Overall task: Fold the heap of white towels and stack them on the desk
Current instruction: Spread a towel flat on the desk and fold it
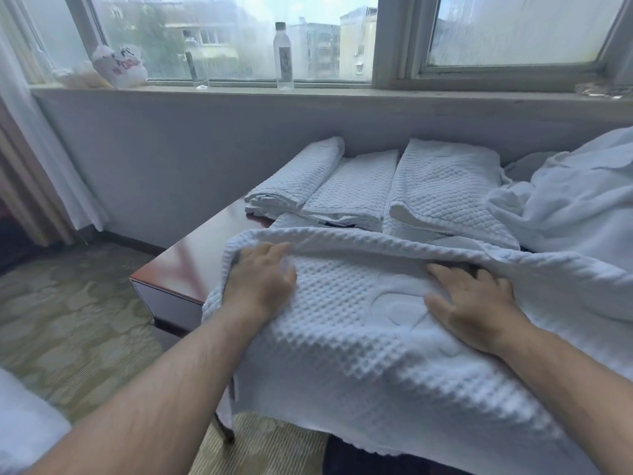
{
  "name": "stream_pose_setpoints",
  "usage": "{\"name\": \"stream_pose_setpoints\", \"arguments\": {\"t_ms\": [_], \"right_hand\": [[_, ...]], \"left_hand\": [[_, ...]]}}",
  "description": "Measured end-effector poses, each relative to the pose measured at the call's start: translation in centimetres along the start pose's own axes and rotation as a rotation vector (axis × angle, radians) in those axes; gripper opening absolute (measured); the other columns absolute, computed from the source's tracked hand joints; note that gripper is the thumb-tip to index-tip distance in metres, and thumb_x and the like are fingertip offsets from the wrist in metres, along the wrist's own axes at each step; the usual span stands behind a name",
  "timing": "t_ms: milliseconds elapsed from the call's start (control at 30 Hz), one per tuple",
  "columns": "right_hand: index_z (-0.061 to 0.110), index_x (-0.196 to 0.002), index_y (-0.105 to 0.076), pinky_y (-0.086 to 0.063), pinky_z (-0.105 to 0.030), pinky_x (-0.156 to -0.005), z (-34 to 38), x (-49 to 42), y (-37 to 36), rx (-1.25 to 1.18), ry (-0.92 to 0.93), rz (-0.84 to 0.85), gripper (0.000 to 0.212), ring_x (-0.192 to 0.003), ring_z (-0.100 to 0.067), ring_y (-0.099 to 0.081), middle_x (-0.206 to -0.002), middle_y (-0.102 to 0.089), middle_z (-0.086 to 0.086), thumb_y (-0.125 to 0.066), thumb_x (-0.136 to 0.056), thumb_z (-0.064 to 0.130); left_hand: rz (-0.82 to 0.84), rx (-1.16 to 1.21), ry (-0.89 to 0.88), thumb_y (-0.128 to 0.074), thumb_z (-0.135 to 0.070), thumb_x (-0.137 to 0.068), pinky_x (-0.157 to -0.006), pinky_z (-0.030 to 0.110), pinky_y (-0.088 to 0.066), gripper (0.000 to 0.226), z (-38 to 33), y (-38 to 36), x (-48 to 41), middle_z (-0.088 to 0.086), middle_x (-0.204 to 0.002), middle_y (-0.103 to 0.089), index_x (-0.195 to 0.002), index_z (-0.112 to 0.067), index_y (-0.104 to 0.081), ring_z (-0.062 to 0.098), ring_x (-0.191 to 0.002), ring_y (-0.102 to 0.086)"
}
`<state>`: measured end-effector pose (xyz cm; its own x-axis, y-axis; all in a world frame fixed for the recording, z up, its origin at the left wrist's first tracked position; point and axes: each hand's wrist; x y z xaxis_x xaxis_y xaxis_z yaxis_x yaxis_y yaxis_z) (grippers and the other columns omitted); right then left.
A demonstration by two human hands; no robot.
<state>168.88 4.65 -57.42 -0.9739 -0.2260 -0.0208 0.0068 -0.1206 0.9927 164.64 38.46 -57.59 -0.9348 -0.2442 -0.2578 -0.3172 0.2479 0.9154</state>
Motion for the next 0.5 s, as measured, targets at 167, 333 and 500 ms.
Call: {"name": "stream_pose_setpoints", "arguments": {"t_ms": [167,333,500], "right_hand": [[0.049,-0.153,-0.019,-0.012,-0.045,-0.113,-0.7,0.3,0.1,0.023,0.055,0.027,0.087,-0.146,-0.024,-0.022,-0.163,-0.022,0.022,-0.005,-0.072,0.080],[0.052,-0.152,-0.020,-0.012,-0.047,-0.113,-0.5,0.4,0.2,0.032,0.076,0.047,0.088,-0.145,-0.025,-0.023,-0.164,-0.017,0.022,-0.001,-0.071,0.084],[0.044,-0.149,-0.037,-0.017,-0.043,-0.115,-0.1,0.7,0.8,-0.024,0.086,0.024,0.063,-0.145,-0.023,-0.029,-0.162,-0.029,0.017,-0.028,-0.092,0.070]], "left_hand": [[0.062,-0.008,0.068,-0.047,-0.047,-0.095,-0.116,0.048,-0.017,0.036,0.9,0.8,-0.9,-0.008,-0.149,-0.040,-0.128,-0.041,-0.060,0.023,-0.142,-0.026],[0.230,-0.008,-0.063,-0.040,-0.058,-0.098,-0.122,0.055,-0.002,0.057,-0.7,0.7,0.6,-0.005,-0.168,-0.005,-0.152,-0.041,-0.030,0.017,-0.154,0.000],[0.266,-0.012,-0.266,-0.033,-0.056,-0.103,-0.124,0.047,-0.001,0.060,-7.1,-0.3,2.0,-0.003,-0.169,-0.003,-0.158,-0.036,-0.020,0.017,-0.154,0.002]]}}
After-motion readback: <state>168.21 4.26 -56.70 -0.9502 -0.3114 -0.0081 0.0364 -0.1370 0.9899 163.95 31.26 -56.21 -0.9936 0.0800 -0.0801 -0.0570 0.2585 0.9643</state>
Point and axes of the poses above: each hand's wrist, its own x-axis away from the middle knuckle, its own y-axis out of the back of the hand, z = x × y
